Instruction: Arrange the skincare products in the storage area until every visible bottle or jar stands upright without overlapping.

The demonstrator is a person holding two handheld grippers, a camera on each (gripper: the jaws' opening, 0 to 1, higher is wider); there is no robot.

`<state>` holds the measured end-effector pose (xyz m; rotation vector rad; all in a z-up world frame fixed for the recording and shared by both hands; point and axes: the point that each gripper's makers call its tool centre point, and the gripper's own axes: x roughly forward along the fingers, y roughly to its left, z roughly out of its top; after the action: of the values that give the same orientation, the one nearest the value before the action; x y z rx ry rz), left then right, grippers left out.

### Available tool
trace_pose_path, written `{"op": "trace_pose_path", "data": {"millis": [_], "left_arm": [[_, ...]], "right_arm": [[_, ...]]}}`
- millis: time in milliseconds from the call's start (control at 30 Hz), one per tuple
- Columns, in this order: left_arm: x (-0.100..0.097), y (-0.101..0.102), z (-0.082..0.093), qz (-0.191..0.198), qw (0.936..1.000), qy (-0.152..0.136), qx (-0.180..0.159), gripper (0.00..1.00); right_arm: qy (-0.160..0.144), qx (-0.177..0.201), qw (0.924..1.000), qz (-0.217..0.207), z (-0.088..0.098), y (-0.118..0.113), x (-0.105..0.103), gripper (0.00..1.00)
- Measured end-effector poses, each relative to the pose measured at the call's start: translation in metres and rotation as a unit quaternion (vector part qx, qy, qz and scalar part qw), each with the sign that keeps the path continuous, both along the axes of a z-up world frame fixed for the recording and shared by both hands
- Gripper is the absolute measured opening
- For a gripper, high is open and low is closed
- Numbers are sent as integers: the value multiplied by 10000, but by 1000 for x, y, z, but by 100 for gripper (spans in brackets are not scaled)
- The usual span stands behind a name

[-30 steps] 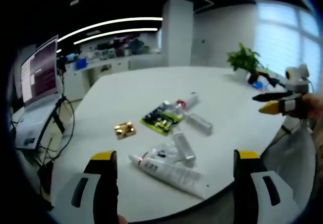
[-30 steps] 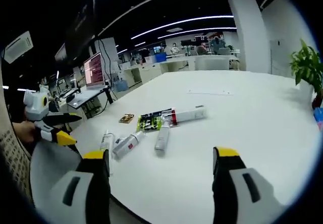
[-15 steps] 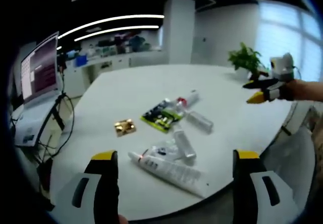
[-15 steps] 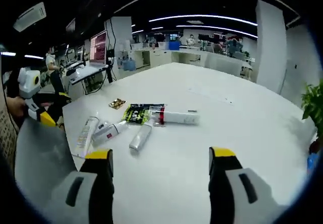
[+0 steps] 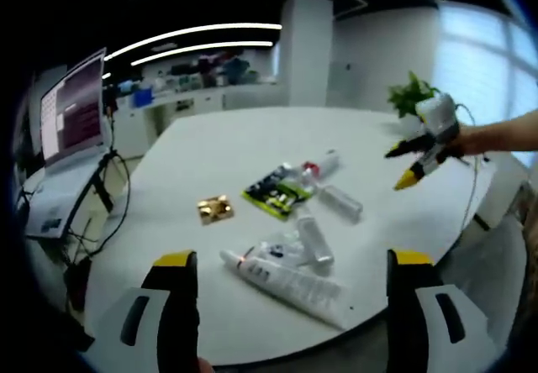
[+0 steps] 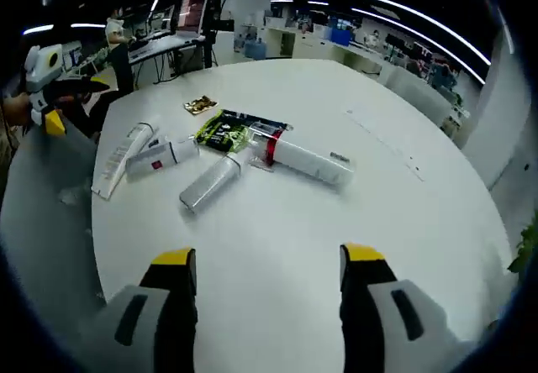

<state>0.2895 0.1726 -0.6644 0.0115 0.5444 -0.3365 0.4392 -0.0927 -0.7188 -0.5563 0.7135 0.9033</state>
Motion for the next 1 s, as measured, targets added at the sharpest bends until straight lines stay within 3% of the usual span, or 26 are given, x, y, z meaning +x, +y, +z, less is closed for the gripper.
{"op": "trace_pose_path", "data": {"millis": [267,500,800,1000], "left_arm": [[0,1,-3,23,10000,75,59,89],[1,3,-5,78,9998,149,57,89],[0,2,-7,55,9997,224,51,89],[0,3,-8,70,9997,246,40,89]], "right_arm": [[-243,-381,9961,761,0,22,47,67],[-350,-666,9882,1333,-6,41,82,63],[-443,-864,9761,1944,-20,74,105,61],[-482,-898,9707,2177,-28,92,108,59]]}}
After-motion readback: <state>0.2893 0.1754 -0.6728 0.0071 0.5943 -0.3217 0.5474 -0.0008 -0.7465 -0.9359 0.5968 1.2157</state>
